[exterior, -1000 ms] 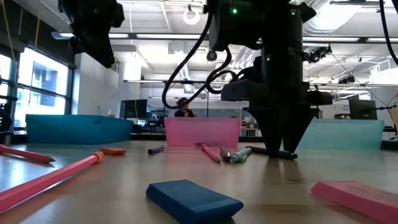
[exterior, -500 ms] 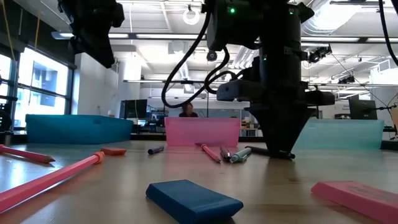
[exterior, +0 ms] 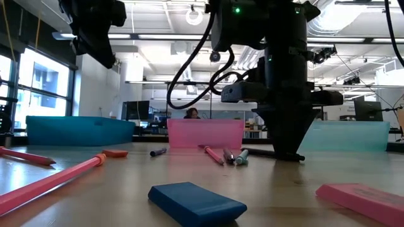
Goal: Sort crayons/erasers/pens/pencils in bins
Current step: Put the black pen into the orange bin, then put the blue crayon into the red bin
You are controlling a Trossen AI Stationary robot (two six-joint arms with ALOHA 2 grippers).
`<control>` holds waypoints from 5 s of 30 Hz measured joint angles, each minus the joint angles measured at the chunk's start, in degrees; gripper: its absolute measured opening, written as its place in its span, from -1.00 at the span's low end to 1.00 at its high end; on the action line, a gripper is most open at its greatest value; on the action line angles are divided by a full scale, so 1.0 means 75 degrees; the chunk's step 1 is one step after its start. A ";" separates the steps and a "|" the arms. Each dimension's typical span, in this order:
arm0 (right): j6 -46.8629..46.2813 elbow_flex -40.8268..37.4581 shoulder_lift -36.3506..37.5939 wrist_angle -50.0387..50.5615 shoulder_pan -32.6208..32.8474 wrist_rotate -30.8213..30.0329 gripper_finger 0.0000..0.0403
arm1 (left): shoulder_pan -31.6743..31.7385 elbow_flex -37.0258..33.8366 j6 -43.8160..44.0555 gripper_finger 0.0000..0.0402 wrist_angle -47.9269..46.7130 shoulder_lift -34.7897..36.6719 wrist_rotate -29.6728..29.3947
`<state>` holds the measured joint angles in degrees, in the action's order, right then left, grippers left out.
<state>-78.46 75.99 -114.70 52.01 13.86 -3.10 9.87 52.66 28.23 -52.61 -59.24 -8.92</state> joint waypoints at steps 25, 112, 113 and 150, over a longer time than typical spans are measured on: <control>-0.0536 -0.0009 0.2299 0.1538 0.1169 -0.2204 -0.83 | 0.0000 0.0003 -0.0393 -0.55 0.0007 0.0000 -0.0109; -0.5525 -0.3506 0.3545 -0.0442 0.6954 0.0706 -0.83 | -0.0589 0.0869 0.2554 -0.36 0.2892 -0.2034 0.0327; -0.5508 -0.3506 0.3545 -0.0460 0.6954 0.0766 -0.83 | -0.0589 0.0911 0.2562 -0.36 0.2831 -0.2034 0.0319; -0.6559 -0.3494 0.5557 -0.0351 0.6100 -0.1017 -0.28 | -0.1189 0.0935 0.3826 -0.36 0.2623 -0.4739 -0.0073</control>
<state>-127.65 49.78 -73.03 49.38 59.61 -10.73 0.95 59.68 56.92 -32.93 -94.78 -9.47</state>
